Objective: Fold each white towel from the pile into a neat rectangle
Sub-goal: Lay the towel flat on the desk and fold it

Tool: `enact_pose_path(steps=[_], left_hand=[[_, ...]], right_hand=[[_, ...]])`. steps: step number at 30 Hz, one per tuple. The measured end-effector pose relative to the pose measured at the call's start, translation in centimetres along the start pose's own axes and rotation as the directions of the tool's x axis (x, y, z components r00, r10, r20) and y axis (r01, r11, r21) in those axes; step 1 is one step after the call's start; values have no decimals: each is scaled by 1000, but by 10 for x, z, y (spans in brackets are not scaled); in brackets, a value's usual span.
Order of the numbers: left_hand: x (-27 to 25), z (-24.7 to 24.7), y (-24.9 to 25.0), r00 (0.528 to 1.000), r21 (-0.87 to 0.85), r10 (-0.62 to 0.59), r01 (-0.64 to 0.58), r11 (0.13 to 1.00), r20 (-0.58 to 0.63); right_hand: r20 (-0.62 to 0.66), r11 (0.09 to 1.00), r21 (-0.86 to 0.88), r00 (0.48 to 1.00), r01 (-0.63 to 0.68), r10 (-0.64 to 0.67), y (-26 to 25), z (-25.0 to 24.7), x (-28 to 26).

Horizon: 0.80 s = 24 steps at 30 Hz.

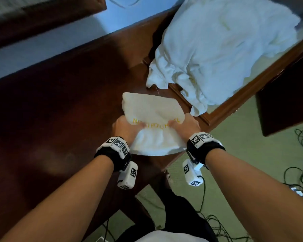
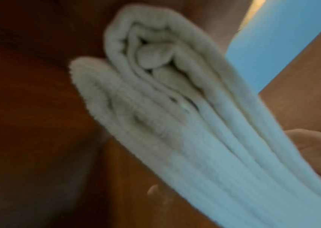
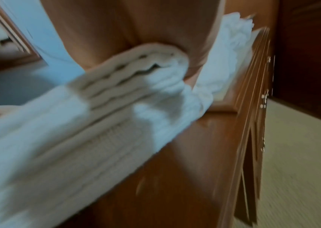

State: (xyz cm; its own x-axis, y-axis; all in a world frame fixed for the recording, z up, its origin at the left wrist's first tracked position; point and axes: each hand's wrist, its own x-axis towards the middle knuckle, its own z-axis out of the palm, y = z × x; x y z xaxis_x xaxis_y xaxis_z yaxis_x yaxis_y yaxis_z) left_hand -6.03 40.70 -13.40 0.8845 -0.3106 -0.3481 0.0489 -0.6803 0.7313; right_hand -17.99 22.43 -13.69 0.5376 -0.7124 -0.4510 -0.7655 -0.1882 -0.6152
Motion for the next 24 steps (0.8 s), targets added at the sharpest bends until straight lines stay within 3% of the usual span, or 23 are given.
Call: enact_pose_path(steps=[4, 10, 24], left_hand=[[-6, -6, 57, 991, 9, 131, -131, 991, -5], [-18, 25, 165, 933, 19, 358, -359, 933, 17], [-47, 243, 399, 864, -112, 501, -492, 863, 61]], right_hand=[[-78, 995, 54, 994, 83, -79, -15, -57, -7], [-216, 982, 102, 967, 160, -135, -10, -168, 2], [-495, 995, 30, 866, 100, -72, 105, -432, 69]])
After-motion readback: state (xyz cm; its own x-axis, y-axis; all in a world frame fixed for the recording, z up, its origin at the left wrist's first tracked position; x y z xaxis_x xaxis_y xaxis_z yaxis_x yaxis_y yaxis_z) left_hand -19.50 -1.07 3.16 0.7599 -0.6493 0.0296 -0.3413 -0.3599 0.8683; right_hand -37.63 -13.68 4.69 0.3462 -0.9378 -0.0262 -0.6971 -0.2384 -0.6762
